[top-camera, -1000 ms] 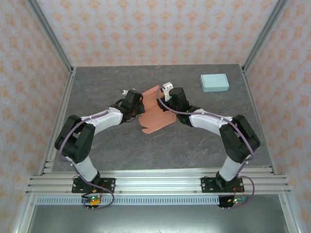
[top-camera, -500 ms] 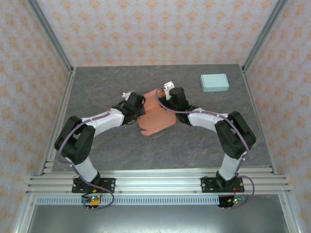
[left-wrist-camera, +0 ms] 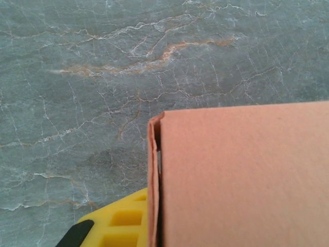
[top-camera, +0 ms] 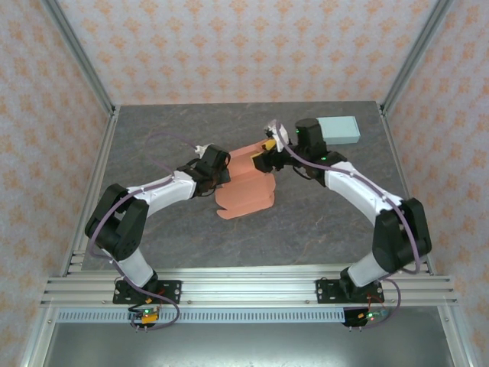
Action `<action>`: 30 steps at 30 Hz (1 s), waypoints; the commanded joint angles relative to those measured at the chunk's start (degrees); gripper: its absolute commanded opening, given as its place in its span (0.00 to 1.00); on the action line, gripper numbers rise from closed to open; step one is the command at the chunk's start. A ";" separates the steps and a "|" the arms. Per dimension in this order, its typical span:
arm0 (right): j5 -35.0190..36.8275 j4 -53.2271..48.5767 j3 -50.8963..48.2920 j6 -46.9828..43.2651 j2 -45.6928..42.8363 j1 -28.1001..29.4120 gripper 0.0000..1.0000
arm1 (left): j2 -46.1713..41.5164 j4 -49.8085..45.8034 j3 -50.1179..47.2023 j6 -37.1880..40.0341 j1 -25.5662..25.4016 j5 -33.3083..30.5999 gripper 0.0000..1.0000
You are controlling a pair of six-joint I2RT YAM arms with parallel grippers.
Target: Fold the paper box
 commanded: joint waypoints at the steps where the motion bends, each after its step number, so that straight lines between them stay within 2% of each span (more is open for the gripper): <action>1: -4.50 0.41 -1.30 1.43 -3.46 -4.57 0.68 | -1.96 1.84 1.06 3.68 -0.22 -0.12 0.00; 4: -4.43 7.00 -3.07 5.87 -3.07 -10.60 0.69 | -3.37 5.64 -0.19 6.23 -0.14 2.35 0.00; 7: -9.98 8.13 -1.59 6.38 0.47 -15.45 0.69 | -4.26 6.81 -0.15 10.48 0.20 5.28 0.00; 11: -18.36 -8.38 3.02 -10.74 4.08 -15.82 0.65 | -4.75 7.17 0.25 12.64 0.98 9.03 0.00; 14: -27.56 -22.98 6.97 -24.21 6.31 -15.82 0.63 | -4.85 6.86 0.28 12.48 1.67 11.02 0.00; 17: -32.58 -28.60 8.40 -28.83 7.51 -15.49 0.61 | -4.72 6.98 0.30 12.14 1.66 12.34 0.00; 20: -28.44 -27.43 7.76 -27.76 8.00 -13.63 0.59 | -4.07 6.98 0.78 11.78 1.64 13.21 0.00; 24: -22.61 -19.54 5.87 -22.16 8.26 -10.92 0.54 | -3.58 7.52 1.27 11.83 1.65 14.01 0.00; 30: -17.36 -8.72 3.50 -15.66 7.21 -8.58 0.35 | -3.17 6.83 1.73 11.38 1.67 13.92 0.00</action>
